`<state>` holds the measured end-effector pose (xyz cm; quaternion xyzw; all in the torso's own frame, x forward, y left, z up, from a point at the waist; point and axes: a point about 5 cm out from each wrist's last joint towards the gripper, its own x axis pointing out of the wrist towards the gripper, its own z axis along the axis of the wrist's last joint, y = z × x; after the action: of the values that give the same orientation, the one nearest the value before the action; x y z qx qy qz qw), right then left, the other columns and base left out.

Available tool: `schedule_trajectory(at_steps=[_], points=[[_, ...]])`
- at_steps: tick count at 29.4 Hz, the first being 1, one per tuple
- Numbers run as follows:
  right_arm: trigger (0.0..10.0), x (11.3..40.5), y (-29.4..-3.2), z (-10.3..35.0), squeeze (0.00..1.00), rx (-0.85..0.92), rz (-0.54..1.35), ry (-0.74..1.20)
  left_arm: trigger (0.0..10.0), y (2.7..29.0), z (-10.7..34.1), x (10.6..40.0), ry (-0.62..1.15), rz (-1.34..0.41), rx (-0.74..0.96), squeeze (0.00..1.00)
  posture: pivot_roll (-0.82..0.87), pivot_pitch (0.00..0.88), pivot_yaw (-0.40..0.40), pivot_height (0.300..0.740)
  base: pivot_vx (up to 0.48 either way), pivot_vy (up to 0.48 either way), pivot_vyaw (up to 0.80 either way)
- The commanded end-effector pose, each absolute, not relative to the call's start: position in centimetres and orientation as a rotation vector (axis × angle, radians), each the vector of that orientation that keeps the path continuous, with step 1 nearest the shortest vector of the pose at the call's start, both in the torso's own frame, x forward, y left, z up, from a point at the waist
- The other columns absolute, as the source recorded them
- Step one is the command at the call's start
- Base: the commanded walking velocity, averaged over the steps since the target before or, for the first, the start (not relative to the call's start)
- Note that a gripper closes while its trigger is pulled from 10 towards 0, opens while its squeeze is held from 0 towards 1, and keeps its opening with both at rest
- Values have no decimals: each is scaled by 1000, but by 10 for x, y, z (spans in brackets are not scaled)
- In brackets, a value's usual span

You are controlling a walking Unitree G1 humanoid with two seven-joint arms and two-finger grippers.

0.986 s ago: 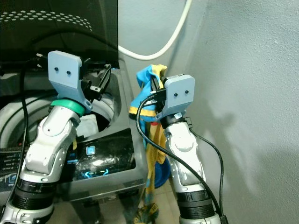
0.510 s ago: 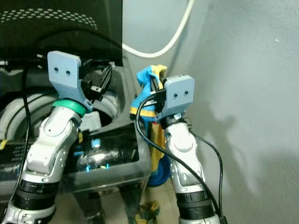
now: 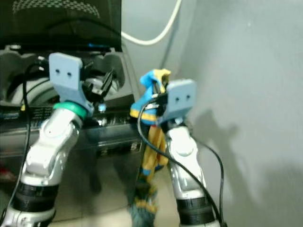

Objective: Clothes washing

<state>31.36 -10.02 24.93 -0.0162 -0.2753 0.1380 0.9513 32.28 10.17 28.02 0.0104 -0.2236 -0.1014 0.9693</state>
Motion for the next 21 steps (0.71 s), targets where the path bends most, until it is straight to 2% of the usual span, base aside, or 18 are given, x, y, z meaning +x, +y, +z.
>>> schedule_trajectory(at_steps=[1,11,13,21], points=[[10000,311,-103,256,0,-30,281,-592,10000,98,279,321,-445,-222,18,0,72,0,4,720,-420,0,0],[10000,310,-98,253,0,-46,321,-576,10000,98,278,322,-439,-218,20,0,71,0,6,720,-375,0,0],[10000,310,-98,252,0,-57,324,-571,10000,98,278,322,-437,-214,20,0,71,0,6,720,0,0,0],[10000,311,-99,250,0,-75,332,-557,10000,98,277,323,-434,-210,29,0,70,0,2,720,0,0,678]])
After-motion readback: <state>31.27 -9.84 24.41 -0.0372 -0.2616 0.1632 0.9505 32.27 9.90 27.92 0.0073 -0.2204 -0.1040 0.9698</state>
